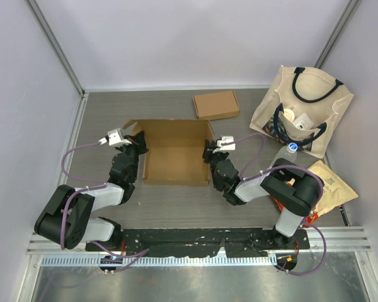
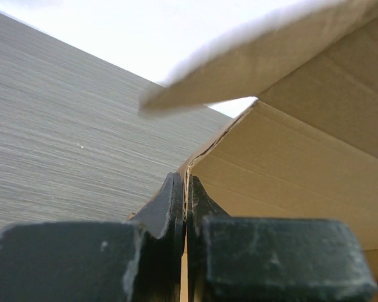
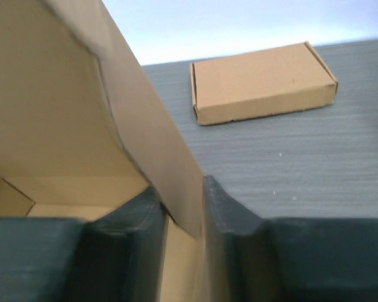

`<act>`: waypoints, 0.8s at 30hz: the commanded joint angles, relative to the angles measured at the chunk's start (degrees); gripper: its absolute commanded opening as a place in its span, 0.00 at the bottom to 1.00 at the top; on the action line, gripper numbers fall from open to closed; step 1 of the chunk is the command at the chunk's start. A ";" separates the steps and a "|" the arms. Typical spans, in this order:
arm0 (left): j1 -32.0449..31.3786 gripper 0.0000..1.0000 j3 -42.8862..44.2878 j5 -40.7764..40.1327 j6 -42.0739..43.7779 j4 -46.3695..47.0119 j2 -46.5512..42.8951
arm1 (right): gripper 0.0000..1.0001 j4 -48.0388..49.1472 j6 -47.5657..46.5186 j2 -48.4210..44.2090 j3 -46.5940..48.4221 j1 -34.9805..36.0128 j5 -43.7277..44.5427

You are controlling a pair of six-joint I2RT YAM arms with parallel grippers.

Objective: Fold the paper box

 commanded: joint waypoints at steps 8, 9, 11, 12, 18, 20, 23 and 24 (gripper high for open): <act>0.18 0.00 -3.83 -3.16 4.65 1.01 2.46 | 0.75 -61.39 21.13 -35.60 -2.86 9.09 4.36; 0.09 0.00 -3.74 -3.16 5.10 1.01 2.11 | 0.78 -66.15 23.25 -38.64 -2.86 8.74 0.66; 0.09 0.00 -3.74 -3.33 5.98 0.92 1.84 | 0.79 -81.13 24.15 -46.18 -0.76 6.47 -7.86; 0.00 0.00 -3.65 -2.81 6.59 0.83 1.49 | 0.78 -84.27 23.63 -48.05 2.04 5.85 -15.04; -0.09 0.00 -2.69 -2.80 7.21 0.66 2.98 | 0.77 -99.58 15.11 -43.19 20.15 -1.97 -27.24; -0.09 0.00 -2.60 -3.42 7.65 0.74 3.33 | 0.76 -100.04 9.75 -38.86 24.01 -6.09 -29.76; -0.17 0.00 -2.42 -3.07 8.44 0.74 3.77 | 0.63 -87.42 1.60 -33.05 20.90 -16.38 -40.67; -0.17 0.00 -2.07 -2.98 8.61 0.74 3.95 | 0.60 -82.77 -0.53 -32.17 19.05 -18.48 -42.42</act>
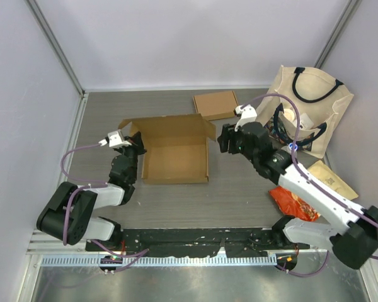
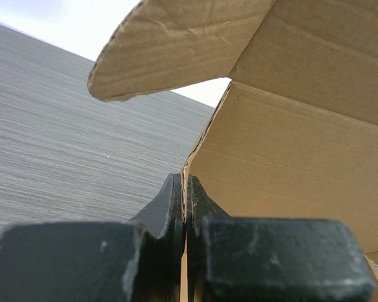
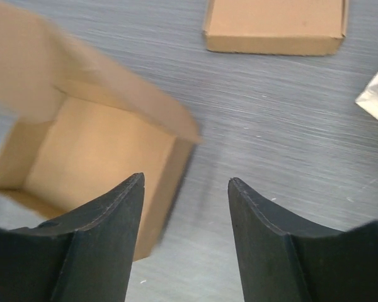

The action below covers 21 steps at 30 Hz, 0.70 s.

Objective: Fold the paper box

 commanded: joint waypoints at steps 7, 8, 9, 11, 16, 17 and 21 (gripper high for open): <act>-0.30 0.00 0.42 0.96 4.36 -5.48 1.48 | 0.61 32.04 -18.52 15.36 -6.49 -12.45 -25.09; -0.30 0.00 0.86 1.48 4.71 -5.92 1.22 | 0.61 32.38 -19.40 16.17 -5.52 -12.45 -27.28; -0.39 0.00 1.12 1.84 4.89 -6.27 1.04 | 0.61 33.51 -19.58 16.87 -5.59 -12.45 -28.35; -0.39 0.00 1.83 2.54 5.07 -7.59 0.69 | 0.60 34.57 -20.29 17.84 -5.51 -12.45 -26.36; -0.39 0.00 2.27 2.72 5.15 -7.95 0.69 | 0.34 36.60 -16.17 19.60 -4.28 -12.37 -24.84; -0.30 0.00 2.44 2.63 5.15 -7.95 0.69 | 0.22 36.42 -14.50 20.13 -3.32 -12.19 -24.85; -0.39 0.00 3.32 3.68 3.14 -7.95 1.04 | 0.01 31.86 -1.86 21.71 0.90 -10.09 -21.71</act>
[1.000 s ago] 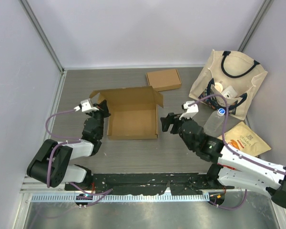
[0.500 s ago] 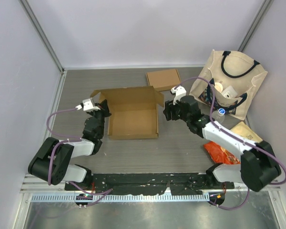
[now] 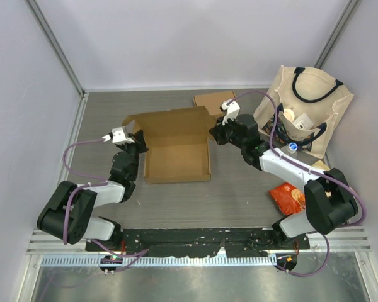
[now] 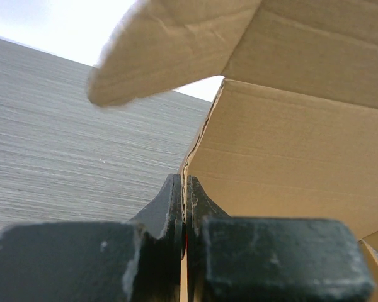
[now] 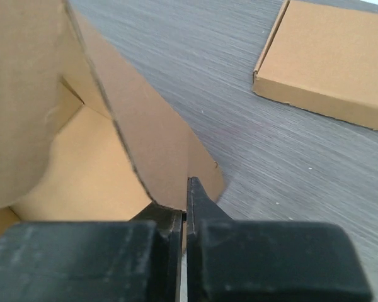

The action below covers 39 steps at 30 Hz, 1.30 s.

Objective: Fold the paper box

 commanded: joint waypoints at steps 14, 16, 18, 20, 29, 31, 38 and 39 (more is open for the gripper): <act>-1.62 0.00 2.17 1.83 -4.56 -5.54 2.12 | 0.01 -9.51 34.55 6.44 9.15 13.51 38.88; -1.71 0.00 1.56 1.57 -5.08 -5.54 1.42 | 0.01 -9.34 33.68 6.01 7.84 15.79 44.78; -1.62 0.00 1.03 1.74 -5.53 -5.63 0.37 | 0.01 -9.24 36.81 5.04 6.78 16.86 48.68; -1.62 0.00 0.85 2.18 -5.44 -5.98 0.18 | 0.01 -7.33 35.88 3.73 4.32 17.47 48.25; -1.97 0.00 -3.80 2.10 -6.32 -4.93 1.24 | 0.01 30.54 16.81 3.89 -18.00 22.40 48.85; -1.97 0.00 -5.29 1.57 -6.67 -4.23 1.15 | 0.01 37.75 15.40 4.77 -21.68 22.57 48.94; -2.15 0.00 -9.16 0.51 -10.97 -4.14 0.44 | 0.01 49.98 10.47 8.37 -26.44 23.45 49.47; -2.41 0.00 -9.25 0.34 -11.06 -4.05 0.71 | 0.01 51.38 10.56 8.81 -26.80 23.63 49.82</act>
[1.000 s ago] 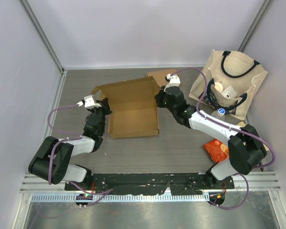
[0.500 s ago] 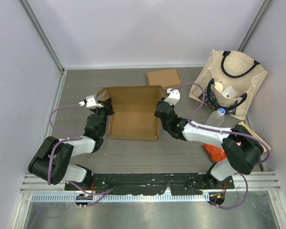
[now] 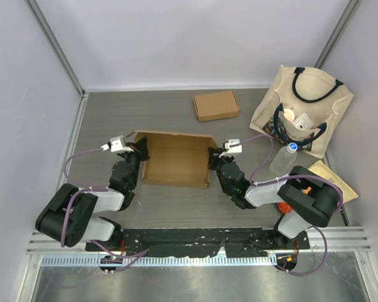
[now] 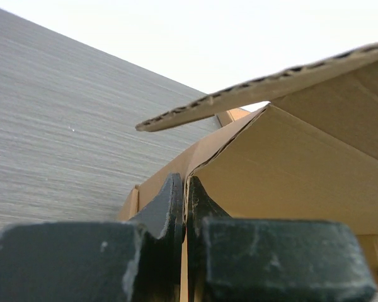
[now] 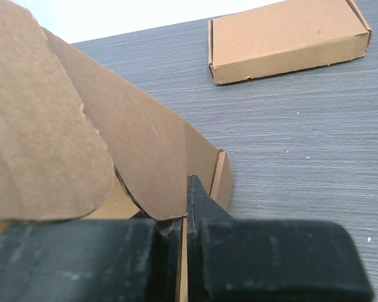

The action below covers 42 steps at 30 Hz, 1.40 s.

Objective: Fold the paper box

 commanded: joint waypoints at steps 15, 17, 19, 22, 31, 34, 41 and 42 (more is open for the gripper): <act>-1.56 0.00 -3.79 -5.32 -7.66 -6.58 5.30 | 0.58 -53.28 21.77 -12.16 6.26 7.93 9.84; -1.74 0.00 -3.70 -5.24 -7.13 -6.49 5.12 | 0.64 -67.57 27.41 -19.36 6.63 8.10 2.65; -1.92 0.00 -3.44 -5.58 -6.69 -6.49 4.86 | 0.64 -75.79 28.56 -27.41 7.15 8.19 -5.94; -2.27 0.00 -3.44 -6.11 -5.90 -6.57 4.42 | 0.65 -86.80 25.85 -38.14 9.60 8.19 -14.47; -2.88 0.00 -3.79 -7.08 -4.32 -7.18 2.40 | 0.69 -91.30 -9.46 -33.74 37.09 8.63 -22.17; -2.97 0.00 -3.62 -7.43 -4.14 -8.07 1.96 | 0.69 -89.99 -21.41 -22.66 46.86 8.55 -21.12; -2.89 0.00 -3.18 -7.00 -4.49 -8.86 1.34 | 0.70 -87.88 -34.98 -8.58 56.72 8.81 -30.95; -2.88 0.00 -3.09 -6.91 -4.40 -9.03 1.26 | 0.69 -86.83 -35.51 -7.09 56.55 8.81 -32.00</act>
